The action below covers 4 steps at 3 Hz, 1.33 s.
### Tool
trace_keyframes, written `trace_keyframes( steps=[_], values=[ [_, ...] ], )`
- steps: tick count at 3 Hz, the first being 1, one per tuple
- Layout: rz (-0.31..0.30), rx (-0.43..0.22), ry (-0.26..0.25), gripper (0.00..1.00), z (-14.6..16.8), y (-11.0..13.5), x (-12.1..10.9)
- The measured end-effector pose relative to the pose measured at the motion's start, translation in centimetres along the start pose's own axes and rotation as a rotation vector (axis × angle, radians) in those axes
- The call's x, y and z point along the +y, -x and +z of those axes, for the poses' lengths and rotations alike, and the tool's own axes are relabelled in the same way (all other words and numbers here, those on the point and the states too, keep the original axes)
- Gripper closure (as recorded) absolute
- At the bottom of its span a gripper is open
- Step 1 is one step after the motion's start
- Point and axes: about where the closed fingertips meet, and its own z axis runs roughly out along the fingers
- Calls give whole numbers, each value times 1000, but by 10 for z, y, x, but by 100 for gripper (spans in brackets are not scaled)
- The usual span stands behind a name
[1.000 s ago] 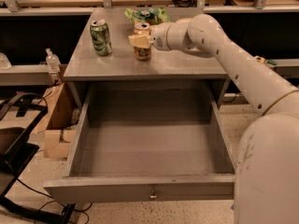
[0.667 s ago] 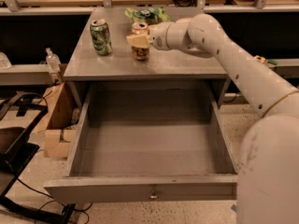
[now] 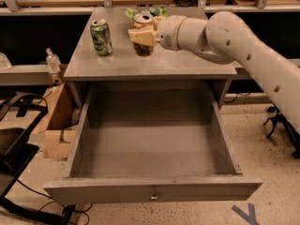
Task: Place orange can into top drawer
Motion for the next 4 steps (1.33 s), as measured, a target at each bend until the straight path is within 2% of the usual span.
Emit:
trace_keyframes(
  steps=[1, 2, 3, 4],
  values=[
    [-23, 14, 25, 100, -37, 1, 55],
    [-3, 36, 100, 100, -64, -33, 117],
    [40, 13, 164, 100, -76, -84, 163],
    [40, 13, 164, 100, -76, -85, 163]
  ],
)
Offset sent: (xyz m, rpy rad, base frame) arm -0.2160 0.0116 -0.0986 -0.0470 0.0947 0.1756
